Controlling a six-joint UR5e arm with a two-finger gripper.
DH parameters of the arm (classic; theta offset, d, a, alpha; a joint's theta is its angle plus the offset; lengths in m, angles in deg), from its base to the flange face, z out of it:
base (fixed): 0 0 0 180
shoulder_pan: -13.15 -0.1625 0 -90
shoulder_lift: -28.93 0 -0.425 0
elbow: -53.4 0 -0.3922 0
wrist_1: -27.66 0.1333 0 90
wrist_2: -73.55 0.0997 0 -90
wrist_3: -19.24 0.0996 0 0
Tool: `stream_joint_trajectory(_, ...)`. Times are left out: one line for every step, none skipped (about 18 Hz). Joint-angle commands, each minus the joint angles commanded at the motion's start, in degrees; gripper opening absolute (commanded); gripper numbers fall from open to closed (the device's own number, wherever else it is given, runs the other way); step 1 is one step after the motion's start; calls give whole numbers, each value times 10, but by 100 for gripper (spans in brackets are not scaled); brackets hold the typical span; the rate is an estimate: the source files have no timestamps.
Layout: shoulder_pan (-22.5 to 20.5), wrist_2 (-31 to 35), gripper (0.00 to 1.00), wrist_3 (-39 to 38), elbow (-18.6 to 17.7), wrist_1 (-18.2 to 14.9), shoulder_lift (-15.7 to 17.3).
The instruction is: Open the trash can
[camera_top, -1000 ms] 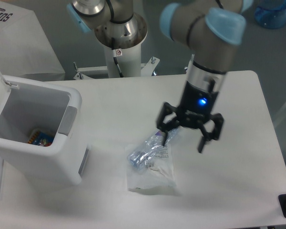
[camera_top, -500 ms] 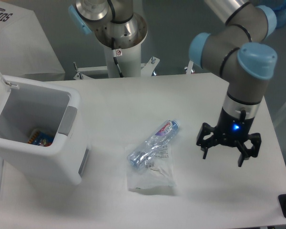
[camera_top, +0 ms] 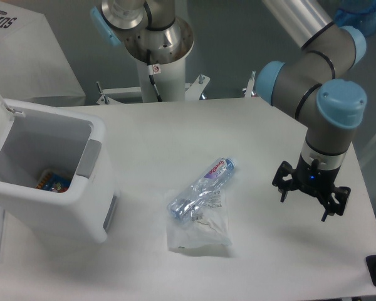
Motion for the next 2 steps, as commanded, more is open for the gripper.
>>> stream_joint_trajectory(1,4,100,0,0,0,0)
stream_joint_trajectory(1,4,100,0,-1,0,-1)
